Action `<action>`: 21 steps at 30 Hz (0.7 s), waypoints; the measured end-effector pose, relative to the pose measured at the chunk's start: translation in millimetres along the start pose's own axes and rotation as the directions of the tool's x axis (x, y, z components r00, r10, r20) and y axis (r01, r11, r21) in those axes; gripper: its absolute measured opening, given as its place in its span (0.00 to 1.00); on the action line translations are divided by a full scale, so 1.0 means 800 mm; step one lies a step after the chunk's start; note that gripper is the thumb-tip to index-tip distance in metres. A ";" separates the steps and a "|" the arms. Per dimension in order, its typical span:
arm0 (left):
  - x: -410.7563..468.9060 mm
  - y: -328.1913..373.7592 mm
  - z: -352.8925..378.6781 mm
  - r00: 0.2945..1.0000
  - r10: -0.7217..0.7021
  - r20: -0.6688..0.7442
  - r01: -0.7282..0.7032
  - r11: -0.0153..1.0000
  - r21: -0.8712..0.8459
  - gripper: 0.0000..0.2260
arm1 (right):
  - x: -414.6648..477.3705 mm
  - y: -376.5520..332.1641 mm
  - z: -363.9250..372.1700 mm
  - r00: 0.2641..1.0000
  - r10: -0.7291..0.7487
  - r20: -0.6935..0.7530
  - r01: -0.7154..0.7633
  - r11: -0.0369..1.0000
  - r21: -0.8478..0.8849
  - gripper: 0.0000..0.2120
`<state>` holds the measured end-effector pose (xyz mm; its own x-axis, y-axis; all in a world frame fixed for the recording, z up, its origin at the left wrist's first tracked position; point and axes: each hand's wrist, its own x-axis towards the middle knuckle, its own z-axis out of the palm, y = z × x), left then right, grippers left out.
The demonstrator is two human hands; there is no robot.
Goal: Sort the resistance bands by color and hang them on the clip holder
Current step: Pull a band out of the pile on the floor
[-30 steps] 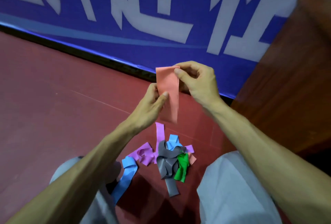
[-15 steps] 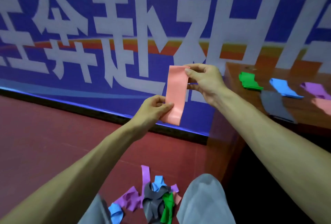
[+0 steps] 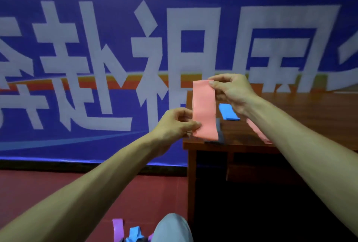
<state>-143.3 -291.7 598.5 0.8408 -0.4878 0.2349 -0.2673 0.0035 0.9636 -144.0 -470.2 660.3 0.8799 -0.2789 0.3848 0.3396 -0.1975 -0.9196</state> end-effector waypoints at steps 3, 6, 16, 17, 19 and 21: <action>0.028 0.002 0.054 0.997 -0.031 0.078 0.029 0.999 0.027 0.08 | 0.011 0.012 -0.062 0.999 0.038 -0.037 -0.041 0.996 -0.076 0.04; 0.054 0.001 0.106 0.985 -0.094 0.147 0.097 0.995 -0.013 0.06 | 0.020 0.028 -0.116 0.994 0.084 -0.073 -0.093 0.989 -0.118 0.03; 0.133 -0.015 0.206 0.928 -0.292 0.230 0.282 0.956 0.077 0.10 | 0.050 0.089 -0.218 0.967 0.190 -0.171 -0.239 0.909 -0.342 0.06; 0.138 -0.017 0.209 0.931 -0.299 0.211 0.273 0.951 0.143 0.09 | 0.053 0.098 -0.221 0.962 0.205 -0.179 -0.255 0.907 -0.335 0.05; 0.143 -0.023 0.212 0.941 -0.295 0.165 0.240 0.926 0.291 0.09 | 0.056 0.118 -0.222 0.953 0.237 -0.188 -0.289 0.898 -0.331 0.04; 0.145 -0.031 0.213 0.944 -0.295 0.146 0.215 0.889 0.404 0.09 | 0.057 0.140 -0.220 0.950 0.251 -0.185 -0.304 0.882 -0.361 0.05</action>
<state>-119.3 -497.3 580.3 0.8039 -0.5893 -0.0806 -0.2471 -0.4542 0.8560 -124.5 -670.6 588.5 0.8597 -0.4885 0.1491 -0.0877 -0.4286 -0.8992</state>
